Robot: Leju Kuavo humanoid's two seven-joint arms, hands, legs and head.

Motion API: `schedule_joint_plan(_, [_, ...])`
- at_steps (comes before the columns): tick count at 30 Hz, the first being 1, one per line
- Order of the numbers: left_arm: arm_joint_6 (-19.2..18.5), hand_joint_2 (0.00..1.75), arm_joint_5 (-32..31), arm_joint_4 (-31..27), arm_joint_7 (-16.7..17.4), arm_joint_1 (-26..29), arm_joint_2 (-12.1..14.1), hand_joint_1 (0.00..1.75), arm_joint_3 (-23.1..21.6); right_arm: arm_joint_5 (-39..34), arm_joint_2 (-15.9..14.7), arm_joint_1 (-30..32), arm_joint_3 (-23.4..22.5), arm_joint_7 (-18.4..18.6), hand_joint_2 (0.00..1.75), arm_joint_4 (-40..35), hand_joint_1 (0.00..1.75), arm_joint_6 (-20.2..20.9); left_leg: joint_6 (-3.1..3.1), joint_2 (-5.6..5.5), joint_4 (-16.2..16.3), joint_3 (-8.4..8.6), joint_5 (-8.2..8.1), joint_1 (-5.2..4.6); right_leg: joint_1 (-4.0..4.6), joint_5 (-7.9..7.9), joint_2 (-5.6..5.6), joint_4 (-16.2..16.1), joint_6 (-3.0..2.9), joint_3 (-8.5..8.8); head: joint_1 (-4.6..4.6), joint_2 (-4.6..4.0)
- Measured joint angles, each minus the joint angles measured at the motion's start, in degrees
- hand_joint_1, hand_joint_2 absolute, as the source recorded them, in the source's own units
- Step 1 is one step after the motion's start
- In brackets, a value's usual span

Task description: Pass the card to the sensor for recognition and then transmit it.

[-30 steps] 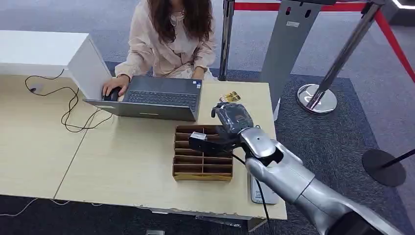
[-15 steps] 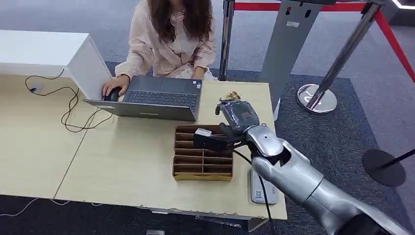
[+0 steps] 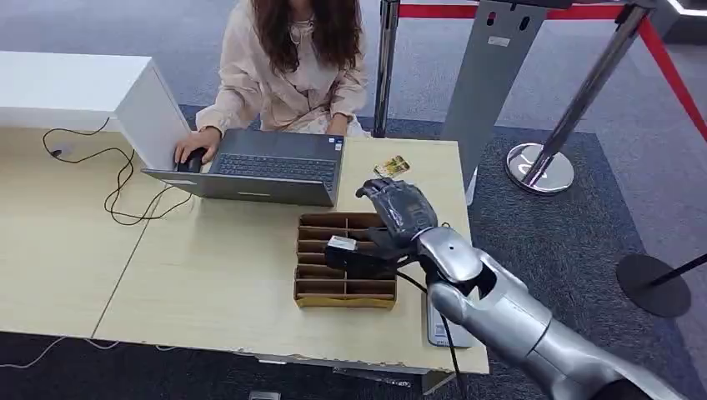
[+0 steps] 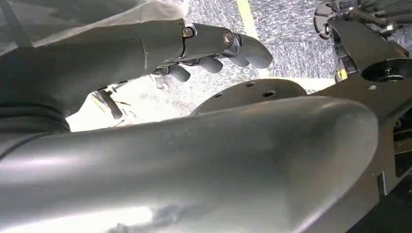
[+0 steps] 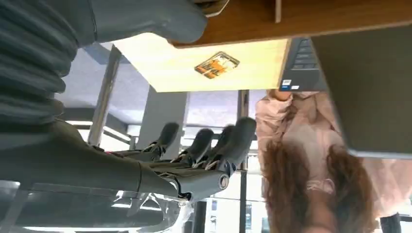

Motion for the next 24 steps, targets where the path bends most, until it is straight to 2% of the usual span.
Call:
schedule_joint_plan(15, [0.0,0.00,0.0,0.0,0.0,-0.1,0.4,0.00,0.0,-0.6,0.4,1.2,1.2,-1.8,1.75,-2.4,0.54,0.9,0.00,0.00,0.0,0.00,0.00,0.00,0.00,0.00,0.00,0.0,0.00,0.00,0.00,0.00])
schedule_joint_plan(24, [0.1,0.00,-0.2,0.0,0.6,-0.5,0.4,0.00,0.0,-0.9,1.9,1.2,2.3,-3.5,1.75,-2.0,0.56,1.4,0.00,0.00,0.0,0.00,0.00,0.00,0.00,0.00,0.00,0.0,0.00,0.01,0.00,0.00])
